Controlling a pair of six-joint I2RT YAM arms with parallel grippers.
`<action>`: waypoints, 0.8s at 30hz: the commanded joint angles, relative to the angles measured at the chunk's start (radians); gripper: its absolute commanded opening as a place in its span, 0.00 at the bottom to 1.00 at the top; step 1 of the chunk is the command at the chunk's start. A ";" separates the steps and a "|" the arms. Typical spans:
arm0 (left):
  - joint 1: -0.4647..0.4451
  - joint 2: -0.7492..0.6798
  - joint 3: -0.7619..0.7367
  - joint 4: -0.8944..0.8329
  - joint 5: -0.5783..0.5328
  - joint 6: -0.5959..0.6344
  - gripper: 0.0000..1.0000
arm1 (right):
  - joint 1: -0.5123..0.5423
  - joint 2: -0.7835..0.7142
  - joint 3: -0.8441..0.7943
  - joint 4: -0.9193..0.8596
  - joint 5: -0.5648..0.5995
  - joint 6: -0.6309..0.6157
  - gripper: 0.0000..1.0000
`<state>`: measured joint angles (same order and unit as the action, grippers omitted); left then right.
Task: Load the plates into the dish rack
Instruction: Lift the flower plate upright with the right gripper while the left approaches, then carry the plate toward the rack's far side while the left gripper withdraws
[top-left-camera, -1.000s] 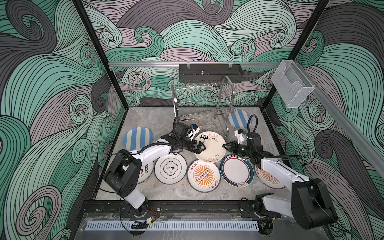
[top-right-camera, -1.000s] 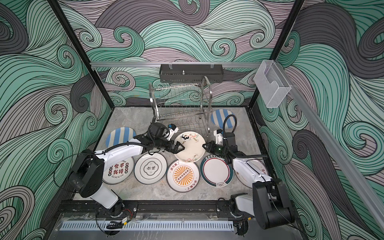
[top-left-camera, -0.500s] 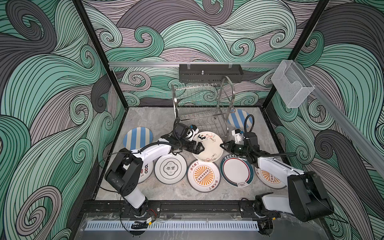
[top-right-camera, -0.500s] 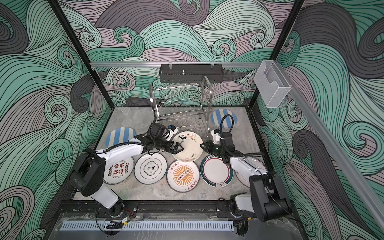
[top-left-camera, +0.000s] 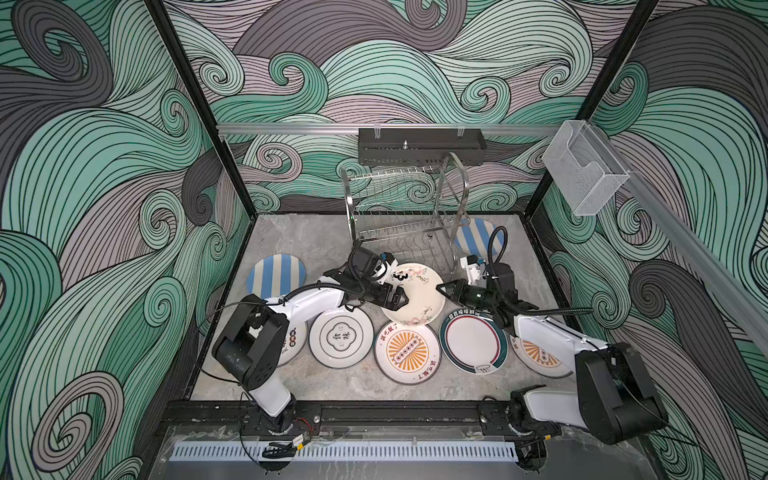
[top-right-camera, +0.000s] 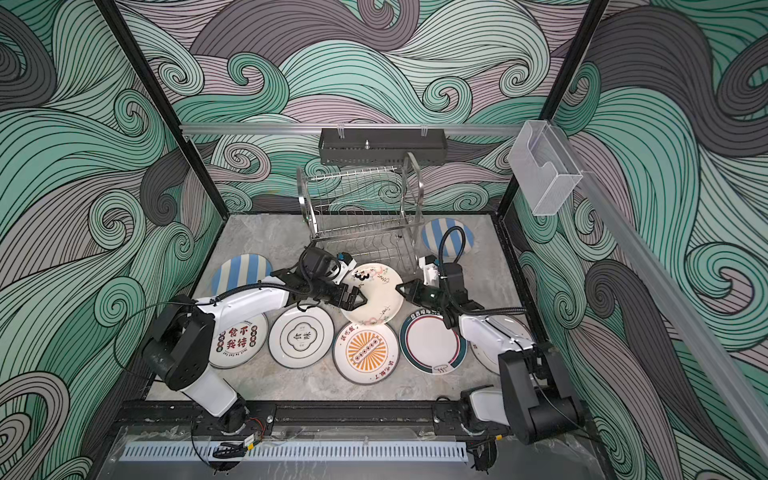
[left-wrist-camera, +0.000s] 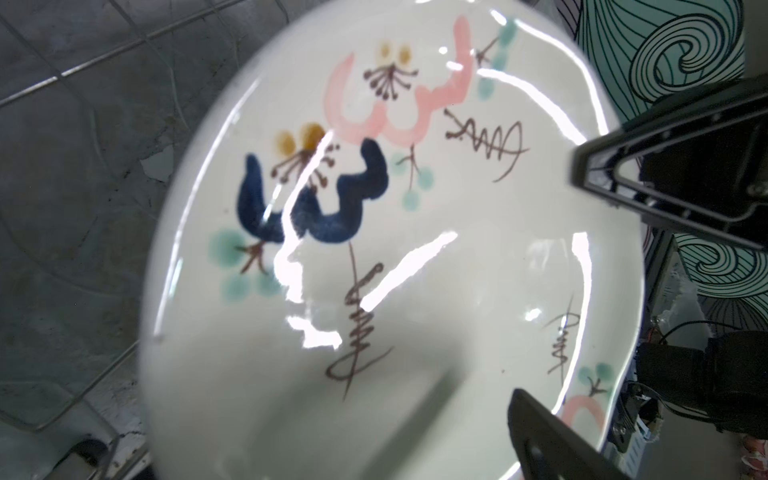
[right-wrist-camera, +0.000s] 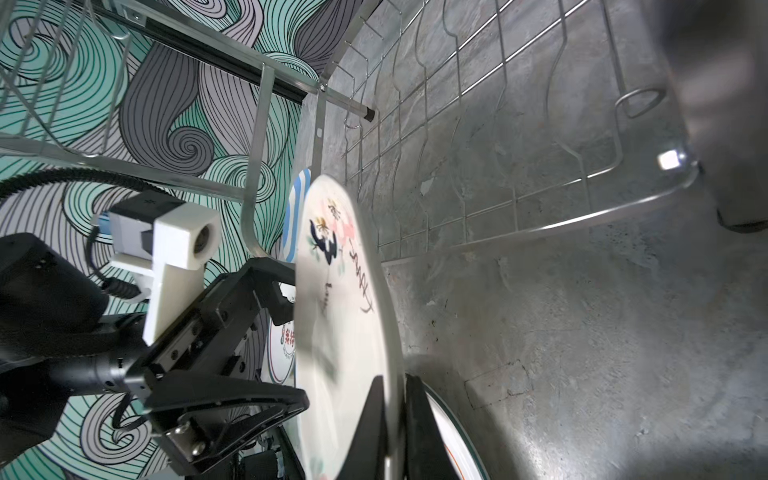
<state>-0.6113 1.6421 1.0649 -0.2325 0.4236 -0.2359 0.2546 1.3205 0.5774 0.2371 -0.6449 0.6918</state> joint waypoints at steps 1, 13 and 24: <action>-0.016 -0.009 0.075 0.028 0.060 0.019 0.99 | 0.020 -0.037 0.038 0.063 -0.066 0.008 0.00; 0.021 -0.111 0.097 -0.139 -0.070 0.017 0.99 | -0.024 -0.311 0.150 -0.434 0.118 -0.214 0.00; 0.042 -0.244 0.013 -0.050 -0.093 -0.023 0.99 | -0.105 -0.393 0.190 -0.522 0.093 -0.226 0.00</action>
<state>-0.5770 1.4326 1.0863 -0.3099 0.3416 -0.2478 0.1482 0.9375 0.7181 -0.3241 -0.5056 0.4625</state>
